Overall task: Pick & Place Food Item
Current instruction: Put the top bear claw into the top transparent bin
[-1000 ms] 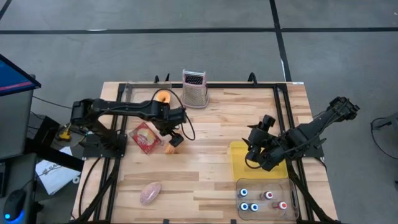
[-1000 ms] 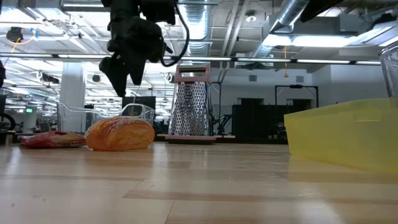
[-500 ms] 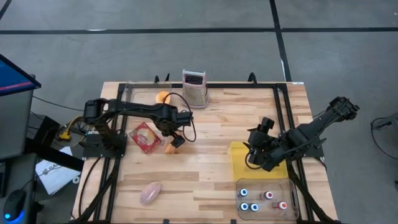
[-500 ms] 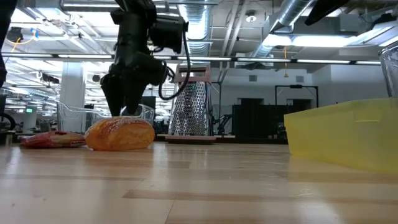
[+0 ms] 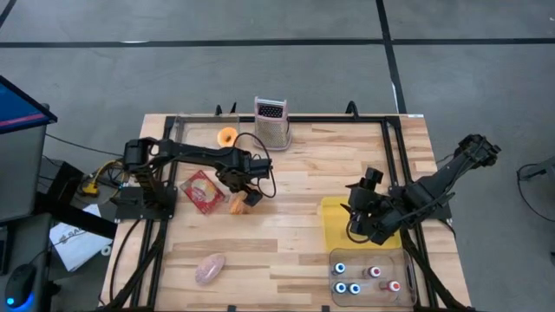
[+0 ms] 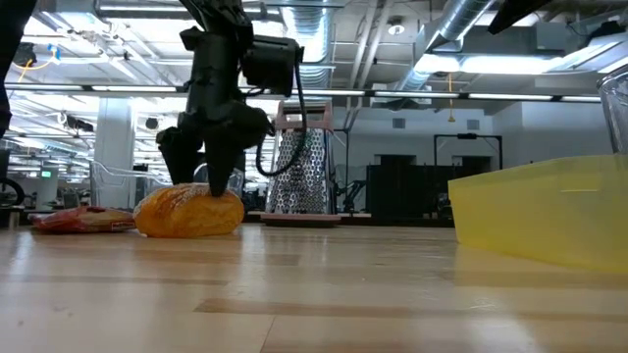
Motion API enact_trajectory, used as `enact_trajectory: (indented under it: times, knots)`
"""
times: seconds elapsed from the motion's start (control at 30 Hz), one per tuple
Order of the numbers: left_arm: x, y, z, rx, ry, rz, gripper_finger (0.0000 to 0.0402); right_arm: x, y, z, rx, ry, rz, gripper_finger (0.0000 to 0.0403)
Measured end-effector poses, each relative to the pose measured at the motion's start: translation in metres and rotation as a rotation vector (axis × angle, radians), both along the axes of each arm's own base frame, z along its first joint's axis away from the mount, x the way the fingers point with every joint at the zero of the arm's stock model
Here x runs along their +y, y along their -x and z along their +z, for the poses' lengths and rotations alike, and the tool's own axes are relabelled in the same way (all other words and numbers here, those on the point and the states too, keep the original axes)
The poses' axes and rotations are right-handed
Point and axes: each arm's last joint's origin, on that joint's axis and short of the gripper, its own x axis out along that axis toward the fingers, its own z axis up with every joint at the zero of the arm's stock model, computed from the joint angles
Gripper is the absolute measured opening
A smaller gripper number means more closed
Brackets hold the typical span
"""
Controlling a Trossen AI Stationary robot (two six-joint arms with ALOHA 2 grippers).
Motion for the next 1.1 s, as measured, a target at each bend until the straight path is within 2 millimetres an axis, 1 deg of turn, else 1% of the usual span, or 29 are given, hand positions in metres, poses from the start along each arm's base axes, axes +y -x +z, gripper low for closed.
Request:
enact_trajectory:
  times: [0.27, 0.43, 0.6, 0.73, 1.1]
  knots:
    - [-0.005, 0.007, -0.017, 0.017, 0.061, 0.064, 0.0392, 0.005, 0.003, 0.000, -0.003, -0.003, 0.022, 0.0249]
    - [-0.005, 0.010, -0.022, 0.022, 0.073, 0.086, 0.0392, 0.005, 0.003, 0.000, -0.003, -0.003, 0.024, 0.0249]
    - [-0.005, 0.006, -0.022, -0.019, 0.071, 0.083, 0.0387, 0.005, 0.003, 0.000, -0.007, -0.008, 0.019, 0.0249]
    - [-0.004, 0.004, -0.022, -0.040, 0.063, 0.082, 0.0362, 0.005, 0.003, 0.000, -0.010, -0.015, 0.012, 0.0249]
    - [-0.001, 0.003, -0.021, -0.056, 0.009, 0.052, 0.0261, 0.006, 0.003, 0.000, -0.004, -0.033, 0.012, 0.0249]
